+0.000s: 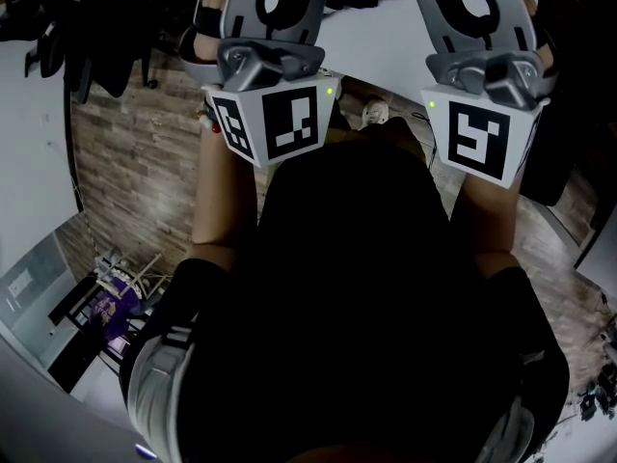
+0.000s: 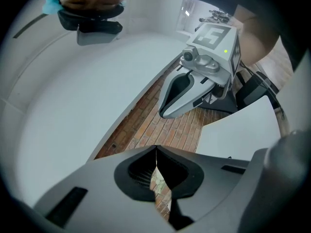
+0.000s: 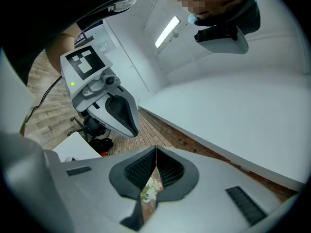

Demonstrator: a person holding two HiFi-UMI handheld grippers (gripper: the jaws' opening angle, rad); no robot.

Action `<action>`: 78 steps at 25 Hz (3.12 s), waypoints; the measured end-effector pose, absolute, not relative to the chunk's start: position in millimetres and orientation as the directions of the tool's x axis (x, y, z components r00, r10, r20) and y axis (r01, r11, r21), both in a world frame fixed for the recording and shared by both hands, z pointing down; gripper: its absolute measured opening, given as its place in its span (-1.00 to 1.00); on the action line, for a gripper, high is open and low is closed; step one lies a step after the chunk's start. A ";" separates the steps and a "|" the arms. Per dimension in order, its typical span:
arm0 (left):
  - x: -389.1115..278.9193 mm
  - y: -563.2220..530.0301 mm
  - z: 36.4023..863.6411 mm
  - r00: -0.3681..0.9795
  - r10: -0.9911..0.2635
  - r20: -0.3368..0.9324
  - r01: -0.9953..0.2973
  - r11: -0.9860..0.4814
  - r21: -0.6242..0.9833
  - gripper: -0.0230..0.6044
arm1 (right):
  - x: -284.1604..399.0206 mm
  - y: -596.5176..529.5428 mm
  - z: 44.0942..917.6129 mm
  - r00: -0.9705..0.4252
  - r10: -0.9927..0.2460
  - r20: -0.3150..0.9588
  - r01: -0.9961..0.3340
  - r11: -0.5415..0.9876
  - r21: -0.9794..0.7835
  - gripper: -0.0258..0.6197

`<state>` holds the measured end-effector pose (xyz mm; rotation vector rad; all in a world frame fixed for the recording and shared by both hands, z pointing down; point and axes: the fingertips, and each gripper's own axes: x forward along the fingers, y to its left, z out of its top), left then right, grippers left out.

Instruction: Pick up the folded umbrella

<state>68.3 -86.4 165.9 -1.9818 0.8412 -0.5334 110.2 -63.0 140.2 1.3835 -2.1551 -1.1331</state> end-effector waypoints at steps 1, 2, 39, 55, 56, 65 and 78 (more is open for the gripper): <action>67.8 -86.9 167.0 0.675 -0.737 0.045 -0.353 -0.375 -0.857 -0.88 | 109.6 -63.6 141.1 -0.471 -0.872 -0.131 -0.604 0.212 0.768 -0.83; 67.0 -87.5 167.7 0.673 -0.738 0.046 -0.353 -0.376 -0.857 -0.88 | 108.7 -64.7 141.8 -0.474 -0.870 -0.133 -0.607 0.214 0.766 -0.83; 74.9 -146.3 216.0 0.754 -0.611 0.241 -0.207 -0.569 -0.795 -0.89 | 97.8 -126.8 168.8 -0.446 -0.894 -0.024 -0.571 0.264 0.778 -0.83; 73.6 -153.2 221.3 0.754 -0.621 0.215 -0.259 -0.581 -0.771 -0.88 | 80.7 -136.0 230.5 -0.527 -0.834 0.164 -0.515 0.467 0.719 -0.83; 71.9 -153.3 220.9 0.752 -0.625 0.210 -0.272 -0.584 -0.765 -0.88 | 78.1 -136.3 239.1 -0.530 -0.826 0.194 -0.500 0.489 0.715 -0.83; 52.4 -168.6 222.3 0.719 -0.666 0.198 -0.321 -0.571 -0.756 -0.88 | 62.0 -145.6 289.8 -0.563 -0.750 0.347 -0.410 0.618 0.671 -0.83; 26.6 -174.1 232.7 0.702 -0.682 0.205 -0.353 -0.583 -0.732 -0.88 | 38.8 -138.6 351.6 -0.568 -0.634 0.525 -0.262 0.744 0.614 -0.82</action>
